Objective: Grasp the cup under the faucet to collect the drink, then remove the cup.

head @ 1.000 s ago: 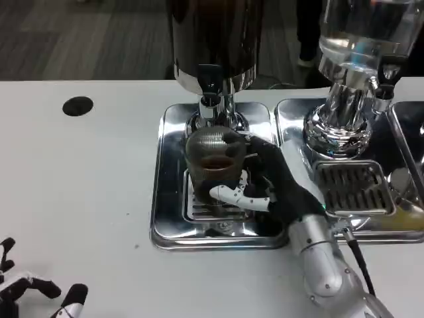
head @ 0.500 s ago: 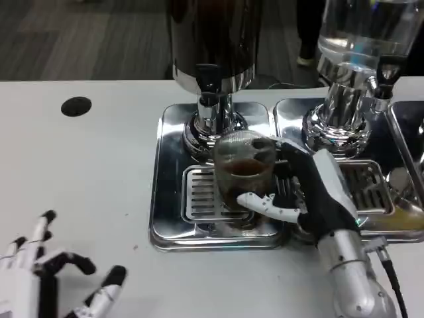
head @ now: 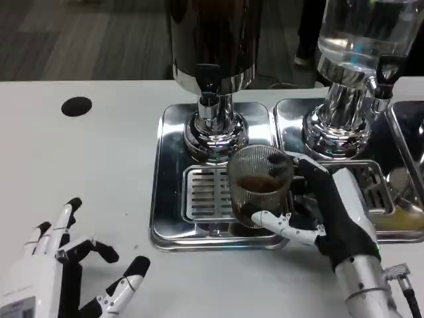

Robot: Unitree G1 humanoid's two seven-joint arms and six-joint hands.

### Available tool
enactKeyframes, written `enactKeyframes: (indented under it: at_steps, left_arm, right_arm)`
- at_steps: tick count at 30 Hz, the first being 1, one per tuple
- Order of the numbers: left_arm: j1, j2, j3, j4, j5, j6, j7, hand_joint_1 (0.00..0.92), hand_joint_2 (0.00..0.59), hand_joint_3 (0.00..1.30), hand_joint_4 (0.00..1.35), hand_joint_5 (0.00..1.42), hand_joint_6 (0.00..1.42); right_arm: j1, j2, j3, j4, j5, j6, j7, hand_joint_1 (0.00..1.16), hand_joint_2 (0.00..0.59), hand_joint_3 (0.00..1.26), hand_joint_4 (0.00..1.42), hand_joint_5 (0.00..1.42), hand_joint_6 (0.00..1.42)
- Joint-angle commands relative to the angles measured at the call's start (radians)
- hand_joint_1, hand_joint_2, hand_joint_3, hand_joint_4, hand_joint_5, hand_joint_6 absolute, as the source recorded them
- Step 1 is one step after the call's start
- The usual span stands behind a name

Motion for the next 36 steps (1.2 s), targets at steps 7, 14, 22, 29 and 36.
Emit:
enactKeyframes:
  at_steps: [7, 14, 22, 29, 36]
  left_arm:
    - [-0.031, 0.008, -0.029, 0.016, 0.015, 0.019, -0.019, 0.03, 0.153, 0.74, 0.06, 0.19, 0.13]
    - [-0.062, 0.004, -0.042, 0.04, 0.004, 0.02, -0.036, 0.0, 0.136, 0.75, 0.05, 0.19, 0.13]
    - [-0.071, 0.007, -0.053, 0.057, 0.002, 0.026, -0.031, 0.0, 0.135, 0.74, 0.04, 0.18, 0.13]
    - [-0.08, 0.006, -0.06, 0.063, 0.002, 0.03, -0.038, 0.0, 0.134, 0.74, 0.04, 0.18, 0.12]
    - [-0.086, 0.01, -0.075, 0.032, 0.022, 0.052, -0.056, 0.0, 0.133, 0.74, 0.04, 0.18, 0.12]
  right_arm:
    - [0.092, -0.013, 0.007, -0.104, 0.002, -0.08, 0.005, 0.79, 0.184, 0.62, 0.63, 0.47, 0.39]
    - [0.156, -0.034, -0.002, -0.119, 0.01, -0.132, 0.007, 0.79, 0.185, 0.62, 0.63, 0.47, 0.39]
    - [0.226, -0.051, -0.023, -0.13, 0.019, -0.197, 0.005, 0.79, 0.185, 0.62, 0.63, 0.48, 0.39]
    - [0.284, -0.057, -0.045, -0.152, 0.015, -0.238, -0.003, 0.79, 0.185, 0.62, 0.63, 0.49, 0.39]
    - [0.335, -0.052, -0.071, -0.176, 0.023, -0.286, -0.007, 0.79, 0.185, 0.62, 0.63, 0.49, 0.39]
